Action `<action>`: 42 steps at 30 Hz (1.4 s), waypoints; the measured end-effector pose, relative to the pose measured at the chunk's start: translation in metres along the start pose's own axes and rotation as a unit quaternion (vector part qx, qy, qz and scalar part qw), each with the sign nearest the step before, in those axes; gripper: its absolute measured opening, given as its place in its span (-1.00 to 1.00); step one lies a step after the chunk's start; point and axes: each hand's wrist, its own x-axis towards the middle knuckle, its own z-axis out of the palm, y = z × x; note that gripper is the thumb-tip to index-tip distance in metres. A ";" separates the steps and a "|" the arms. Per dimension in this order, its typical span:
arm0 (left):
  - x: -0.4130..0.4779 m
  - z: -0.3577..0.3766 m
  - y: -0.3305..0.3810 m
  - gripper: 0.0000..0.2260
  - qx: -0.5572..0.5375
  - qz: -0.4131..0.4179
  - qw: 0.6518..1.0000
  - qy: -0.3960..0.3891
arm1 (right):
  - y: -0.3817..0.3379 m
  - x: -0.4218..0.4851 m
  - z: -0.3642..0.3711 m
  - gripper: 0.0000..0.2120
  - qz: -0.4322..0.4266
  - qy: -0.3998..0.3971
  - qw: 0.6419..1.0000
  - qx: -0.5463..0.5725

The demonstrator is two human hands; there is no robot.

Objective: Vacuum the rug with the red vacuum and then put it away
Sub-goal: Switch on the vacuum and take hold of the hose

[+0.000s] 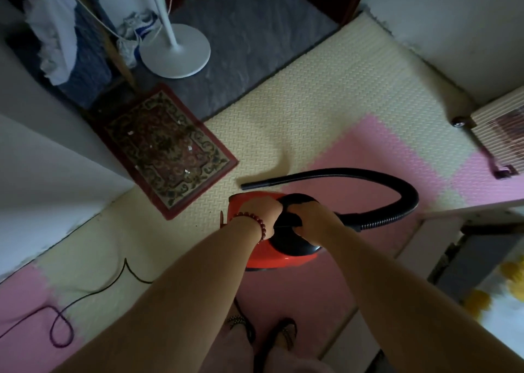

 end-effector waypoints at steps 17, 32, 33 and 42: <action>0.074 -0.007 0.085 -0.74 0.031 -0.008 0.999 -0.021 | 0.114 -0.002 -0.009 -0.60 -0.015 -0.027 0.999 0.015; 0.166 -0.030 0.196 -0.77 0.019 -0.060 0.998 -0.024 | 0.260 0.000 -0.047 -0.57 -0.069 -0.035 0.996 -0.037; 0.171 -0.032 0.196 -0.77 0.017 -0.060 0.998 -0.023 | 0.264 0.004 -0.049 -0.58 -0.068 -0.035 0.996 -0.038; 0.225 -0.073 0.176 -0.62 -0.015 -0.038 0.999 -0.022 | 0.283 0.051 -0.076 -0.66 -0.051 -0.029 0.998 -0.030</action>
